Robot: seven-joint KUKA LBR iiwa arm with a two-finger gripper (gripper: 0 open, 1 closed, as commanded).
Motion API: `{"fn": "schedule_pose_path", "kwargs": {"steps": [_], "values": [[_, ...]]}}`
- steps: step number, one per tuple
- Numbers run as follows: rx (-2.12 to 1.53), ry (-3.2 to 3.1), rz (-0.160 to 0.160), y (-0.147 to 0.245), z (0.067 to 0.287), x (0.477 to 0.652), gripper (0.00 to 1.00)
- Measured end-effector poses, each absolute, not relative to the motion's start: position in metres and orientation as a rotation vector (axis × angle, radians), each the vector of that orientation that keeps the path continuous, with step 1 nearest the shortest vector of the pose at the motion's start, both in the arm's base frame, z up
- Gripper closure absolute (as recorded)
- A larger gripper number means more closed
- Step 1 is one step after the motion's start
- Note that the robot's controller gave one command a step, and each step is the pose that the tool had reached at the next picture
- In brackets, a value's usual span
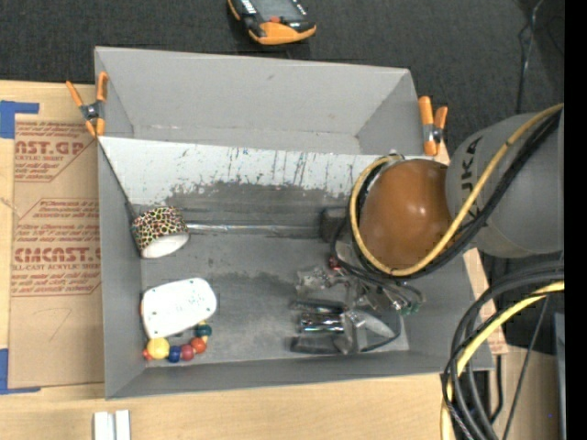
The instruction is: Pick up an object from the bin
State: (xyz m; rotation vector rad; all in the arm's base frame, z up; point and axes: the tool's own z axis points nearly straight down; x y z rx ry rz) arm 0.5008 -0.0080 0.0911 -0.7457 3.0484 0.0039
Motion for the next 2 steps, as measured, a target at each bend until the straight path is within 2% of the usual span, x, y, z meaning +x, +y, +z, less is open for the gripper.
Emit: {"fn": "schedule_pose_path", "kwargs": {"steps": [1,2], "values": [[-0.715,3.054,0.007,-0.02,0.076,0.488,0.0],[-0.862,3.019,0.012,-0.036,0.078,0.501,1.0]]}}
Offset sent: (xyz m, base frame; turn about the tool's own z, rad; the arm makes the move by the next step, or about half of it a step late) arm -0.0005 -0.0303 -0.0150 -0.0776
